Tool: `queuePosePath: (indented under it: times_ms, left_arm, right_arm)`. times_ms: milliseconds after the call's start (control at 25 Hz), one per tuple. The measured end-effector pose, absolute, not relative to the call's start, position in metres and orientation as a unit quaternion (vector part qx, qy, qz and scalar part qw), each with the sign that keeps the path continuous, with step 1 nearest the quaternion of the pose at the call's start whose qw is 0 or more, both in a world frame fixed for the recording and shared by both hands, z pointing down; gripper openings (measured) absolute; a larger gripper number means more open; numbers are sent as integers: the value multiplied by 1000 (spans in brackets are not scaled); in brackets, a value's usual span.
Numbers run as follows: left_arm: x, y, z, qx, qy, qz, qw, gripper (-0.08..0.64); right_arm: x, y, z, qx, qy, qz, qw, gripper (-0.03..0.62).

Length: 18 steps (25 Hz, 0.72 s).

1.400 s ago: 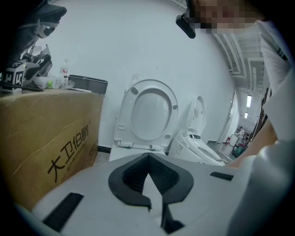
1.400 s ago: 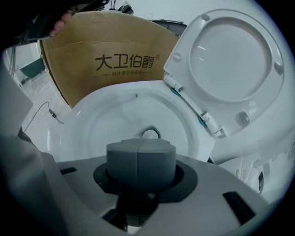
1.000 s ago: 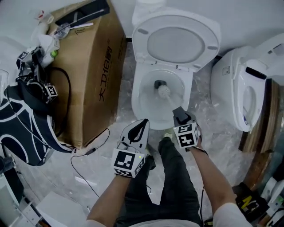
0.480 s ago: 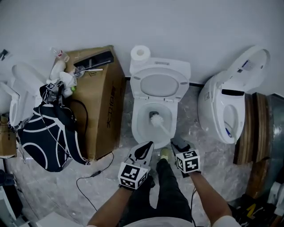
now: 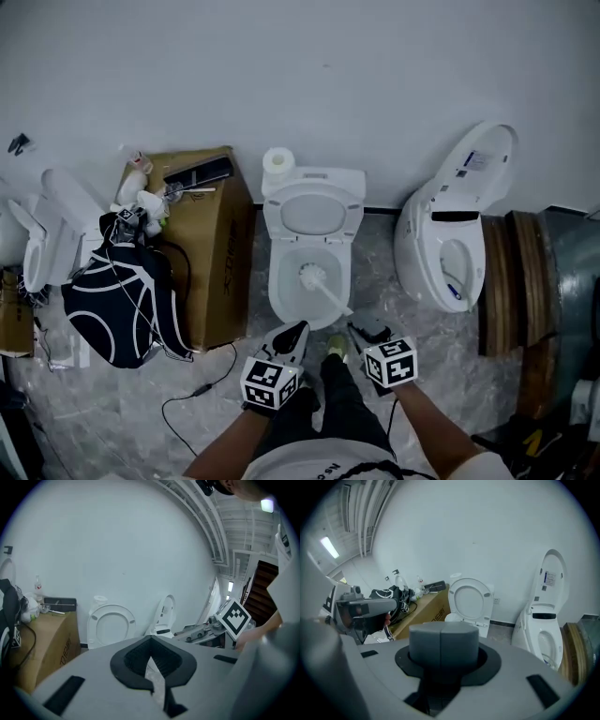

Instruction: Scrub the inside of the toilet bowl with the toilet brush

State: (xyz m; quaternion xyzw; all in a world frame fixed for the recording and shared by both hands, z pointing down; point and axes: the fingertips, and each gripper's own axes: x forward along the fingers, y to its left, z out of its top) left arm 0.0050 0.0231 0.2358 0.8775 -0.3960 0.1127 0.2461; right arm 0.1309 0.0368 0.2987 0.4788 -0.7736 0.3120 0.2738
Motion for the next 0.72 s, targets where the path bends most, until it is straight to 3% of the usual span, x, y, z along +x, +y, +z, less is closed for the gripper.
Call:
queuePosePath:
  times_ms: [720]
  left_arm:
    - [-6,34,102,896,-404,46,180,6]
  right_arm:
    - [125,64,152,490,-814,229,213,156]
